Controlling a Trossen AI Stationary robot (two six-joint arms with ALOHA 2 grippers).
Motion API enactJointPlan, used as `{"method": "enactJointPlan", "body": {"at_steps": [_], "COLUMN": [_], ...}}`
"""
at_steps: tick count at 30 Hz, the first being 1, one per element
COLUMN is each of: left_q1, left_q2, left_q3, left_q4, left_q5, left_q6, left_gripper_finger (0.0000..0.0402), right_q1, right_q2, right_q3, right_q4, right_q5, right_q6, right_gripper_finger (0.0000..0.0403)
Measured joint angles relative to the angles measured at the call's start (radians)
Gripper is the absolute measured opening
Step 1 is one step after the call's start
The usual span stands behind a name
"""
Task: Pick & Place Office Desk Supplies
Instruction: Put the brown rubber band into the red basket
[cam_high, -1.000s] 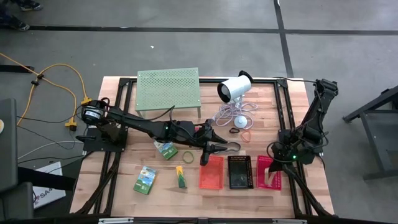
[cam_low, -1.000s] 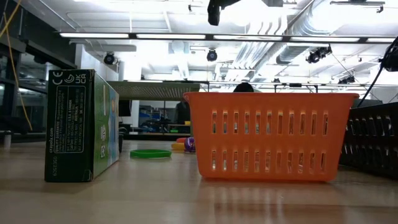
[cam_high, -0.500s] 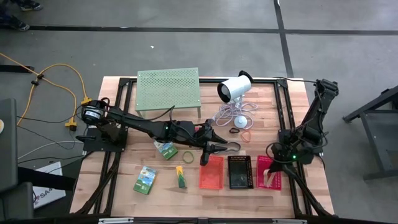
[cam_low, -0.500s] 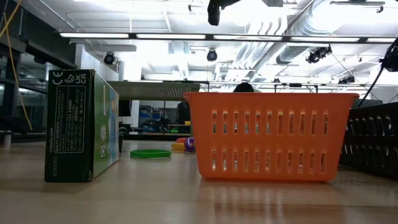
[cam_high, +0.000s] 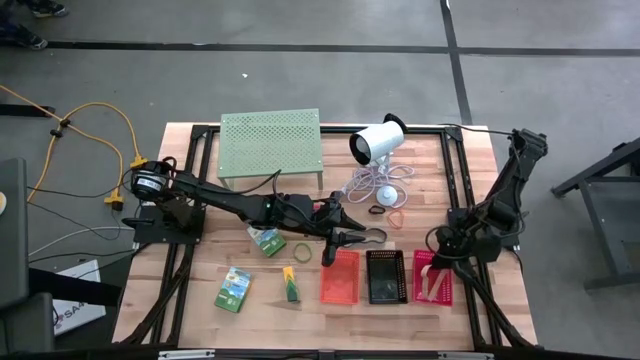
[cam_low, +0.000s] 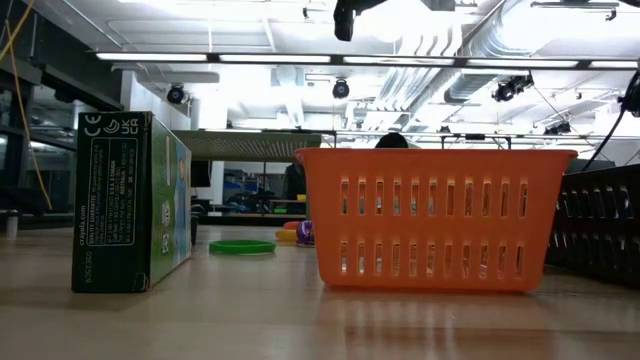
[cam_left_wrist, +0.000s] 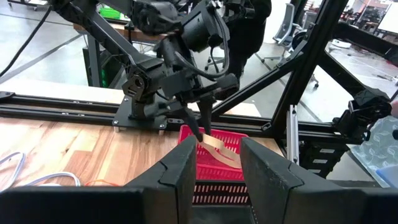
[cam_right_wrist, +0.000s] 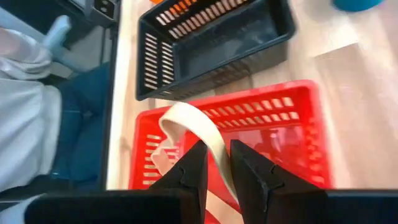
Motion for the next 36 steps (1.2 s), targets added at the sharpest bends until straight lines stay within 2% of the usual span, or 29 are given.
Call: {"method": "enactJointPlan", "body": {"at_steps": [6,12,26,36], "left_q1": [0.000,0.000,0.000,0.000], "left_q2": [0.000,0.000,0.000,0.000], "left_q3": [0.000,0.000,0.000,0.000], "left_q4": [0.000,0.000,0.000,0.000], "left_q5": [0.000,0.000,0.000,0.000], "left_q6": [0.000,0.000,0.003,0.003], "left_gripper_finger": [0.0120,0.0120,0.0120,0.0120], "right_q1": [-0.022,-0.029,-0.029,-0.029], "right_q2": [-0.001,-0.001,0.002,0.038], "right_q3": [0.105,0.147,0.147,0.147], "right_q4": [-0.133,-0.150,-0.212,-0.211], "right_q5": [0.012,0.020,-0.070,-0.078], "right_q6": [-0.047,-0.086,0.068,0.068], "right_gripper_finger": [0.0057,0.0057,0.0060,0.0133]}}
